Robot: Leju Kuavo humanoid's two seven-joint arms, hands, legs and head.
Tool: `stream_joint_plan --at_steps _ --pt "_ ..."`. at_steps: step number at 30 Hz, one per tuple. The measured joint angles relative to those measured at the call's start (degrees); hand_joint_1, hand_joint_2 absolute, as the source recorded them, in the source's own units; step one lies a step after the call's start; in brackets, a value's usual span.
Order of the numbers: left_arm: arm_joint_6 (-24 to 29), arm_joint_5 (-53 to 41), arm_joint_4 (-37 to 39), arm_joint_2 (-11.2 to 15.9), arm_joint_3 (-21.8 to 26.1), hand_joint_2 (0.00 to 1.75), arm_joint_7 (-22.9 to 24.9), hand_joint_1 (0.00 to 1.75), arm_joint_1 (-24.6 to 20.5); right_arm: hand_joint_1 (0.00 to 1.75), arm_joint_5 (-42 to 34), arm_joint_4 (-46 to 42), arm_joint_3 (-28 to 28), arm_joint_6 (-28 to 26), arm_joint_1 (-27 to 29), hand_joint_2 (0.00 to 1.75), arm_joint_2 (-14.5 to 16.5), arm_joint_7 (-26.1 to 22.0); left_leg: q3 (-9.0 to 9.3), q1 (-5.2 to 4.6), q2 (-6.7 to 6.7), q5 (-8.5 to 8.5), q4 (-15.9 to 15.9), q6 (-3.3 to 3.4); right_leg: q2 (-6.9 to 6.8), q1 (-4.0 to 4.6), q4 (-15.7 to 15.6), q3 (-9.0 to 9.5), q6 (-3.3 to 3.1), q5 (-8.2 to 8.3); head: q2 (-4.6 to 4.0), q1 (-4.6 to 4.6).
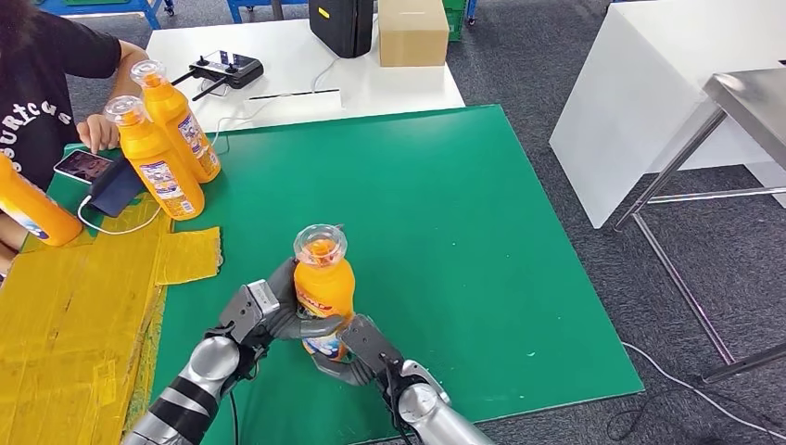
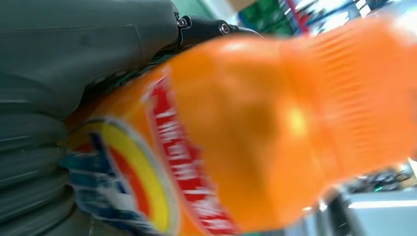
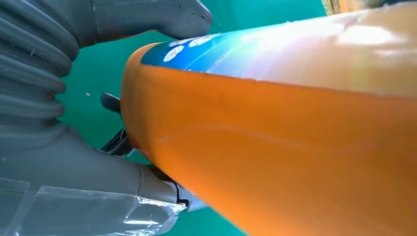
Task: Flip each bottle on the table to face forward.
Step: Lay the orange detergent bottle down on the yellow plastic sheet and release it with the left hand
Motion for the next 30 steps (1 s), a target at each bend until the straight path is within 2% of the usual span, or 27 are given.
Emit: stream_joint_plan --at_steps 7,9,10,11,13,14,15,20,30 --pt "-3.2 0.38 1.54 2.19 -0.34 0.0 -0.86 0.0 0.52 1.75 3.54 -3.02 0.0 -3.17 0.55 1.75 -0.22 -0.74 -0.01 0.0 0.0 0.01 0.0 0.0 -0.01 -0.01 0.0 0.01 0.0 0.0 0.0 0.02" --pt "-3.65 0.53 1.73 2.57 -0.4 0.87 -1.0 0.0 0.69 1.75 4.45 -4.28 0.0 -3.91 0.6 1.75 -0.39 -0.73 -0.01 -0.01 0.0 0.01 0.0 0.0 -0.01 -0.01 0.0 0.01 0.0 0.0 0.01 0.02" --pt "-4.01 0.89 1.78 2.71 -0.42 1.31 -1.15 0.07 0.79 1.75 4.81 -4.84 0.0 -4.1 0.6 1.75 -0.46 -0.71 -0.01 -0.01 0.0 0.01 0.0 0.0 0.0 -0.02 0.0 0.01 0.0 0.0 0.01 0.02" --pt "-4.51 1.58 1.8 2.82 -0.42 1.75 -1.33 0.45 0.92 1.75 5.13 -5.31 0.0 -4.21 0.61 1.75 -0.5 -0.68 -0.01 -0.01 0.0 0.01 0.0 0.0 0.0 -0.02 0.0 0.01 0.0 0.0 0.01 0.02" --pt "-5.55 3.71 1.8 2.95 -0.22 1.75 -1.62 1.33 1.23 1.75 5.58 -5.89 0.0 -4.27 0.64 1.75 -0.58 -0.64 -0.01 -0.01 0.0 0.0 0.0 0.0 -0.01 -0.02 0.0 0.01 0.0 0.0 0.0 0.02" --pt "-5.94 5.05 1.76 2.97 0.02 1.75 -1.64 1.69 1.43 1.75 5.74 -6.03 0.0 -4.27 0.66 1.75 -0.62 -0.63 -0.01 -0.01 -0.01 0.0 0.0 0.0 -0.01 -0.01 0.0 0.0 0.0 0.0 0.0 0.02" --pt "-6.19 6.44 1.67 2.94 0.35 1.75 -1.53 1.75 1.66 1.75 5.83 -6.09 -0.01 -4.31 0.69 1.75 -0.66 -0.62 -0.01 -0.01 0.0 0.0 0.0 0.0 0.0 -0.01 0.0 0.0 0.0 0.0 0.0 0.02" --pt "-6.86 13.04 0.42 2.04 2.84 1.75 -0.66 1.75 3.24 1.75 6.01 -6.4 -0.13 -4.55 0.82 1.75 -0.7 -0.64 -0.01 -0.01 0.0 0.0 0.0 -0.01 0.0 -0.01 -0.01 -0.02 0.0 0.0 0.01 0.01" --pt "-5.94 17.74 -2.09 0.06 6.34 1.75 0.15 1.75 5.61 1.75 6.23 -6.94 -0.17 -4.48 0.76 1.75 -0.67 -0.68 -0.01 -0.01 0.0 0.0 0.0 -0.01 0.0 -0.01 -0.01 -0.02 0.0 0.0 0.0 0.01"
